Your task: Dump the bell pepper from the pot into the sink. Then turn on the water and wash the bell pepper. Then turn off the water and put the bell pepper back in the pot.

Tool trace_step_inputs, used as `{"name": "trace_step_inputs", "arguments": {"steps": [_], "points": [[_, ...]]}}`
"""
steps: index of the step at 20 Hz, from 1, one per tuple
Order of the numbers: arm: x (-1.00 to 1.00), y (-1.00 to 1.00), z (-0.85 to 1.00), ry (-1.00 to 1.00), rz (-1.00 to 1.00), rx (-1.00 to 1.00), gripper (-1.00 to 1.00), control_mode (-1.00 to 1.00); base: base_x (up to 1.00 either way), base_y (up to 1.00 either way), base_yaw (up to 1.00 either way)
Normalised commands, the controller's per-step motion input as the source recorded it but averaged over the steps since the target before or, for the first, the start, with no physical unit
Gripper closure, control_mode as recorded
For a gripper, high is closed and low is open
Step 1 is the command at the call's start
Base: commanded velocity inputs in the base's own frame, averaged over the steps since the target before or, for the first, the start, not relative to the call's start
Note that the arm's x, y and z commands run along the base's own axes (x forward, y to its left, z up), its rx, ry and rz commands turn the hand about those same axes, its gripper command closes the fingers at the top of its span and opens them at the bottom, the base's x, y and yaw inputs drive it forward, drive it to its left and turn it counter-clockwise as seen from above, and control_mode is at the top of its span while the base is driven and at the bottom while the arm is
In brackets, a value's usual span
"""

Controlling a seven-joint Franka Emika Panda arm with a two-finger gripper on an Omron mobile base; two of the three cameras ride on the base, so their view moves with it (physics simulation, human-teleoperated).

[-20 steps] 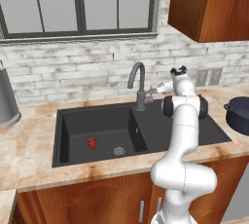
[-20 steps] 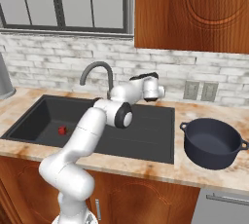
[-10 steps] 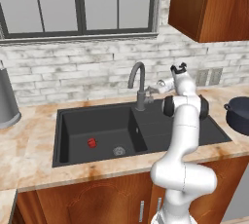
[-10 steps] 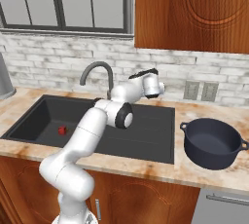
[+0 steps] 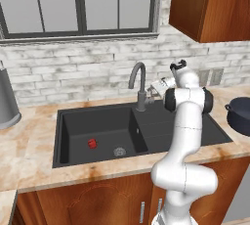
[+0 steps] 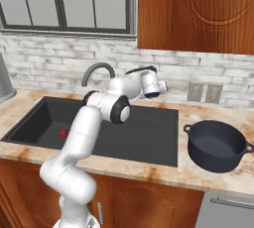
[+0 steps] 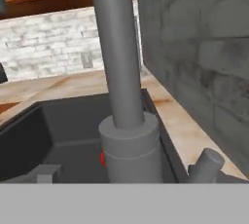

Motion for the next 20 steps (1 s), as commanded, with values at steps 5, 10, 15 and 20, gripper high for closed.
{"name": "trace_step_inputs", "arguments": {"steps": [5,10,15,20], "points": [[-0.61,-0.08,0.03,-0.14,-0.17,-0.03,-1.0,-1.0,0.0,0.0,0.0],[-0.17,-0.05,0.0,-0.08,-0.13,0.0,-1.0,-1.0,0.0,0.0,0.0],[-0.04,0.0,0.13,-0.08,-0.08,0.0,-1.0,-1.0,0.0,0.0,0.0],[-0.09,0.0,0.45,-0.13,-0.05,0.0,-1.0,-1.0,0.0,0.0,0.0]]}}
